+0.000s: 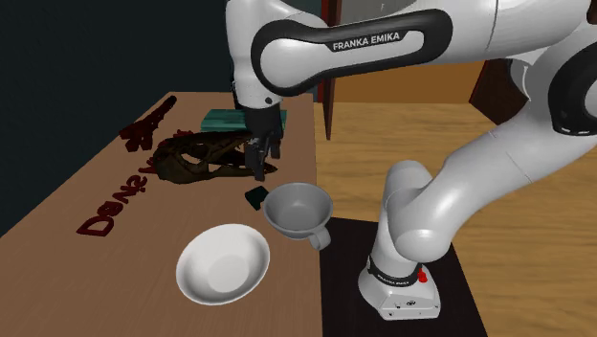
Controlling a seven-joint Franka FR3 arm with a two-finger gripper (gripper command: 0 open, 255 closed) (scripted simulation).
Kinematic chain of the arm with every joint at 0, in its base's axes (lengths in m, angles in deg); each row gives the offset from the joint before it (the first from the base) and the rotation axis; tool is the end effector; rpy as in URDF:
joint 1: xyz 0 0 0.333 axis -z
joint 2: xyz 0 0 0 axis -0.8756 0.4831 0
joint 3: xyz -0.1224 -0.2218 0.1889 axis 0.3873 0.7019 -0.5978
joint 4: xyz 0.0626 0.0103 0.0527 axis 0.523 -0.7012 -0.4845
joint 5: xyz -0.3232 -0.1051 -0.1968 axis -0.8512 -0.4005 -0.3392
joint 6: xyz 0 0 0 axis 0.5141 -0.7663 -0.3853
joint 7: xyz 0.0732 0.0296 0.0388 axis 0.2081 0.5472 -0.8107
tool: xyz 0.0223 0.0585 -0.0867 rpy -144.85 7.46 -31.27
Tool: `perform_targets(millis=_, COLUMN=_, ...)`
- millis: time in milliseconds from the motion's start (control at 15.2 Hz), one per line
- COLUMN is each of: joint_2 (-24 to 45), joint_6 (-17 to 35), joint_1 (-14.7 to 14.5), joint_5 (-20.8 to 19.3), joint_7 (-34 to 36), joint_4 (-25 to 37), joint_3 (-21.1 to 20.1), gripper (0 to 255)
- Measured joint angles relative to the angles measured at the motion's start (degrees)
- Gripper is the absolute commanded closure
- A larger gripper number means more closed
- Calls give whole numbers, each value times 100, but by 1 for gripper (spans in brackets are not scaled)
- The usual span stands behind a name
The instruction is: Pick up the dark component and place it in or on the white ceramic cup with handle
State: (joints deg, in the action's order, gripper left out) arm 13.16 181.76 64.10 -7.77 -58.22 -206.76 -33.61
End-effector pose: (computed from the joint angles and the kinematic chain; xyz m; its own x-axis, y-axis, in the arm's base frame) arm 0.3338 -0.0428 0.5271 0.9872 -0.1552 -0.0368 -0.1561 -0.9875 -0.0217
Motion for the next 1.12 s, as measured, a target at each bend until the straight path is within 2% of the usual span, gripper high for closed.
perform_targets(millis=726, joint_2=1636, joint_6=2271, joint_1=761, joint_5=-218, joint_7=1438, joint_4=-532, joint_3=87, gripper=0)
perform_targets(millis=1122, joint_2=1998, joint_6=2831, joint_1=826, joint_5=-241, joint_7=1640, joint_4=-715, joint_3=93, gripper=0)
